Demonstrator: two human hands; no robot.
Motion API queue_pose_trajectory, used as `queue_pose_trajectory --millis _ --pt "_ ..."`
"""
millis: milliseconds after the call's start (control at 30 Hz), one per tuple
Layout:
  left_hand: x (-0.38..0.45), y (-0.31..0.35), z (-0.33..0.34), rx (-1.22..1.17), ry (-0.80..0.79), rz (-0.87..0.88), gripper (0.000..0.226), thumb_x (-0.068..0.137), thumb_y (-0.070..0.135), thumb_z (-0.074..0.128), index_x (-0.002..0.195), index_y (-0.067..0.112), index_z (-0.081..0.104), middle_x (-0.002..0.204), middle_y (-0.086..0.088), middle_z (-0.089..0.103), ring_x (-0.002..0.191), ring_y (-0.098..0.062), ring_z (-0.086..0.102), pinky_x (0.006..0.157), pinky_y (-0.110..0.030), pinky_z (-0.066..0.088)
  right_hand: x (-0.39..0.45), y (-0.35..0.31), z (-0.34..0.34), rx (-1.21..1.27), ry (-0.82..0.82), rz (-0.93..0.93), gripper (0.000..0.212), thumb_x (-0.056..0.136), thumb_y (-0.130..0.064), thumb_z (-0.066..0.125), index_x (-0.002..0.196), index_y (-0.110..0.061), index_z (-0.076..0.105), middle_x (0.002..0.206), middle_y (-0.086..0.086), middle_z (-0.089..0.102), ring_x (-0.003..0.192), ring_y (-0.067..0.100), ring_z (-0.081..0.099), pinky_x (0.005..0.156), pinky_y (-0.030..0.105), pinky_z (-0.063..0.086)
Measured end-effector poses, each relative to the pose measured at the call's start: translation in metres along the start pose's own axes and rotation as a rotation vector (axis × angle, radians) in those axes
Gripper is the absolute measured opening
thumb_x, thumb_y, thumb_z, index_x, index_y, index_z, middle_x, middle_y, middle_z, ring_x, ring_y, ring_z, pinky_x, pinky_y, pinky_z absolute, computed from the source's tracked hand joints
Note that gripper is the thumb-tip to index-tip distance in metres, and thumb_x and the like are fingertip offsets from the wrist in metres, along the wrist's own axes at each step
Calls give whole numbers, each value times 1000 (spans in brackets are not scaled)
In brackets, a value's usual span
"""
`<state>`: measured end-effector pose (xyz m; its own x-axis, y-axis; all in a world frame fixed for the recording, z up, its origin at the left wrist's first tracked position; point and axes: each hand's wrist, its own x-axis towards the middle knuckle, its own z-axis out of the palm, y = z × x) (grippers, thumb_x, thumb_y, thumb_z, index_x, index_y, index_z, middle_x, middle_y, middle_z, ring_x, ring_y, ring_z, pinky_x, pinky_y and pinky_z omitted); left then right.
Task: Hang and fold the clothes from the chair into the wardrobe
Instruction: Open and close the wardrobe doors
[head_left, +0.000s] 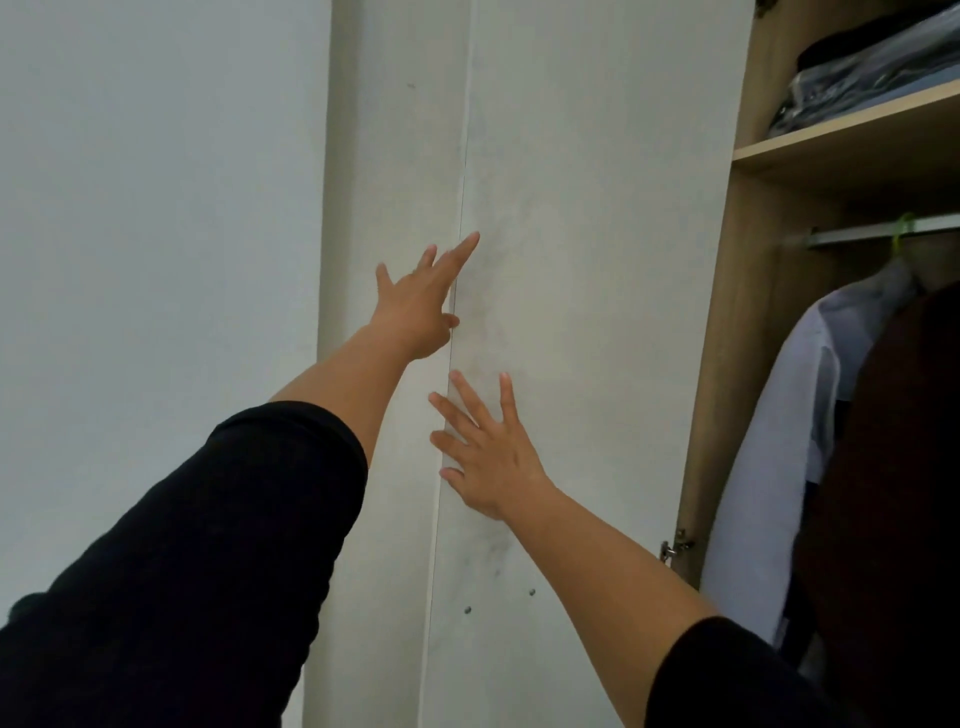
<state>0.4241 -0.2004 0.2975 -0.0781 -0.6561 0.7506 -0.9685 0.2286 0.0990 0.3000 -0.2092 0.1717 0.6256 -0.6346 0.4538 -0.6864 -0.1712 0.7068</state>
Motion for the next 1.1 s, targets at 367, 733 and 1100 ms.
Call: queue_pose_trajectory --millis 367,733,1100 --pt "-71 103 -48 -126 96 181 80 92 27 58 150 34 2 159 0 14 147 -18 11 114 -59 3 -149 41 -58 29 53 109 51 97 -49 30 144 -29 32 157 1 13 145 31 6 107 68 -9" --pt "-107 301 -52 -209 96 412 71 95 41 48 151 28 6 160 5 4 148 -17 -3 114 -57 4 -335 123 -72 -121 -174 422 55 94 -50 38 144 -26 37 158 3 20 147 31 6 108 66 -8" --pt "-79 399 6 -174 -143 760 65 100 40 34 151 27 -5 160 11 -4 147 -13 -5 113 -59 9 -386 184 -44 -245 -534 701 65 95 -54 27 151 -24 11 159 4 -14 142 32 -26 101 65 -24"
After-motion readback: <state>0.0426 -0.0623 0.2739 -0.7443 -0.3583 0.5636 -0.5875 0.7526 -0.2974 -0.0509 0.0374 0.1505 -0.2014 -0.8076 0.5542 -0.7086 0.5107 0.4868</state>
